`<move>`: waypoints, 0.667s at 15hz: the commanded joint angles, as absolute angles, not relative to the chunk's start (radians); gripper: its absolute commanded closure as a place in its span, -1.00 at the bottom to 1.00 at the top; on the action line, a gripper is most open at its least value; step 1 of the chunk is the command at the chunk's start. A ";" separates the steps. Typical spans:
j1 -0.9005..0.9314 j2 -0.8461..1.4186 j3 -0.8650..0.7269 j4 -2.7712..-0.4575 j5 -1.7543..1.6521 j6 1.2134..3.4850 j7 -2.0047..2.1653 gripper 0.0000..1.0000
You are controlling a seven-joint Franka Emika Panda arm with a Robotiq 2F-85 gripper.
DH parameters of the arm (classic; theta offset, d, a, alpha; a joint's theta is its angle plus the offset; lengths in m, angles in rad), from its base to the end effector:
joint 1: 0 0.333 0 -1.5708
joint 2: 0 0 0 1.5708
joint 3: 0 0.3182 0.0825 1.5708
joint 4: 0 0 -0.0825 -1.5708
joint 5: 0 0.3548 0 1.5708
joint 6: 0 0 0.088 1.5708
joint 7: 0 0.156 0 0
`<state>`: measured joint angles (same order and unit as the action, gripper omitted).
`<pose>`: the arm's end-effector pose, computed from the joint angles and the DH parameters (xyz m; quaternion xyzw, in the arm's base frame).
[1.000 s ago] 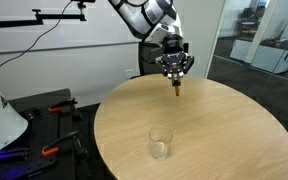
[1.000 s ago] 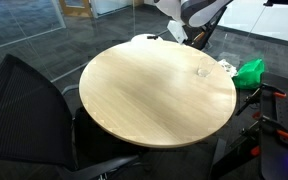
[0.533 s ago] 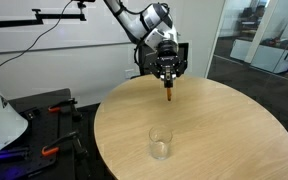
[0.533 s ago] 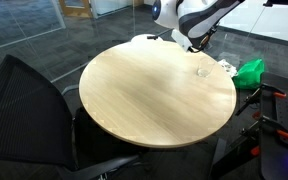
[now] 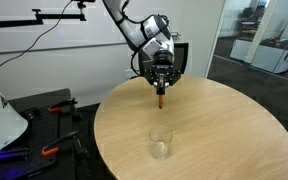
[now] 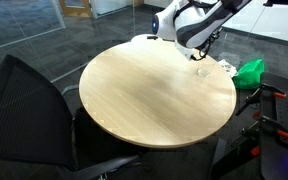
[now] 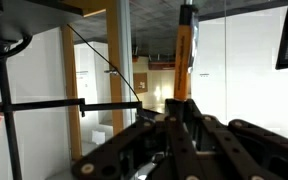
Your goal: Put the pen in the cup[
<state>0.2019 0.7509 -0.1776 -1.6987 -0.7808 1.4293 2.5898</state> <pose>0.5274 -0.0992 0.1825 0.3441 -0.7148 0.2837 0.5387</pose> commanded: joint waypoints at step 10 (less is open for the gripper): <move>0.079 0.888 -0.157 -1.545 -0.713 1.252 2.593 0.93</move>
<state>0.1146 0.8402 -0.1655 -1.6176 -0.7496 1.2914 2.5890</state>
